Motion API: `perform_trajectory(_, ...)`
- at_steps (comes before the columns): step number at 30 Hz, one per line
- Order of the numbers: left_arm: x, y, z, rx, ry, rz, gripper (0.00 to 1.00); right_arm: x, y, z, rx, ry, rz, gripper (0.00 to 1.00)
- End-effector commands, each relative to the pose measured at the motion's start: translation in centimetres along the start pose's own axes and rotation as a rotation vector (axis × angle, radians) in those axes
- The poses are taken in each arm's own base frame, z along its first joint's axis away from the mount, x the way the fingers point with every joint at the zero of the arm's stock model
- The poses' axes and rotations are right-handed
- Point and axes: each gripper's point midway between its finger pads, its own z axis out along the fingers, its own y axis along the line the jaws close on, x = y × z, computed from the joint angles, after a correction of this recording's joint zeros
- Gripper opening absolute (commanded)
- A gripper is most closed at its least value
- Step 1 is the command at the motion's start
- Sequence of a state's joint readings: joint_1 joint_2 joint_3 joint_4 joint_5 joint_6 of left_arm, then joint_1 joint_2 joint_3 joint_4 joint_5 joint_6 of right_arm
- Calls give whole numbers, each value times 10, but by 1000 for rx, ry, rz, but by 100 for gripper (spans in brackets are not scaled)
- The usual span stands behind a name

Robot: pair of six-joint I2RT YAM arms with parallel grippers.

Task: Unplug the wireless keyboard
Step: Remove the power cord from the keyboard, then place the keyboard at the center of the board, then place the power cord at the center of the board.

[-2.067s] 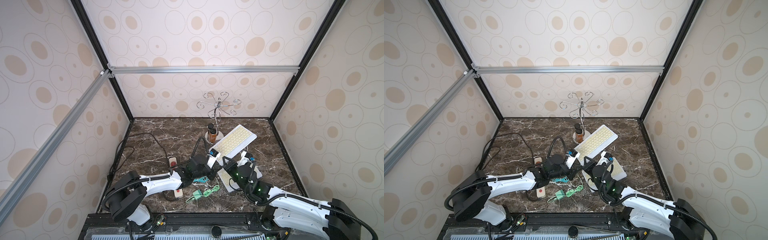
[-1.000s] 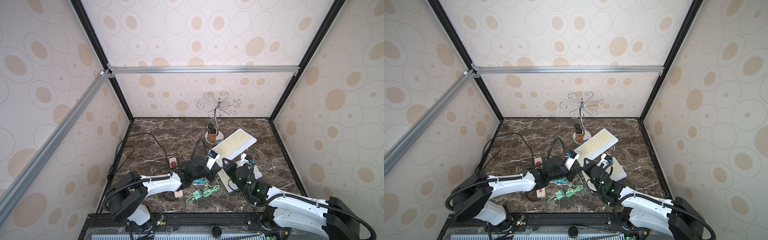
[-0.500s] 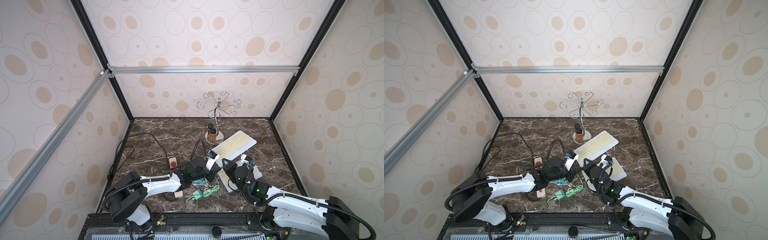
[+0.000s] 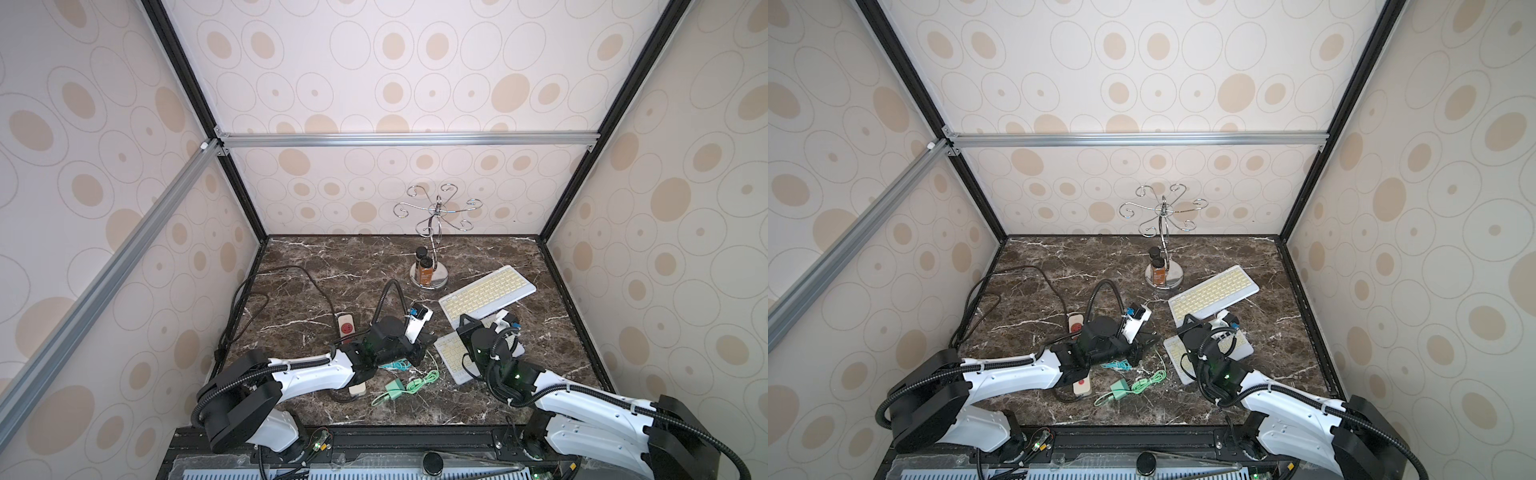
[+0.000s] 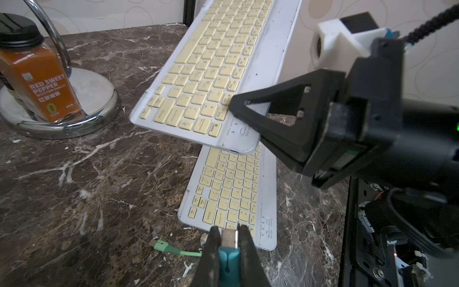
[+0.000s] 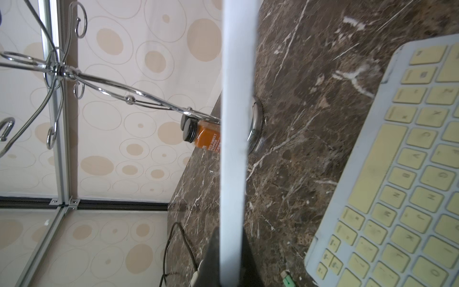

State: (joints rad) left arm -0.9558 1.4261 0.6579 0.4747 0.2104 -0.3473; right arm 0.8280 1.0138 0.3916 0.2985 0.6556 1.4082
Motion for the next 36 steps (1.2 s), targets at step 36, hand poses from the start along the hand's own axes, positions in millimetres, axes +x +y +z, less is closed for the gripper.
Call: perform_trajectory(36,30,37,-34,-193,-5,31,0,62,-67,82,237,173,125,5)
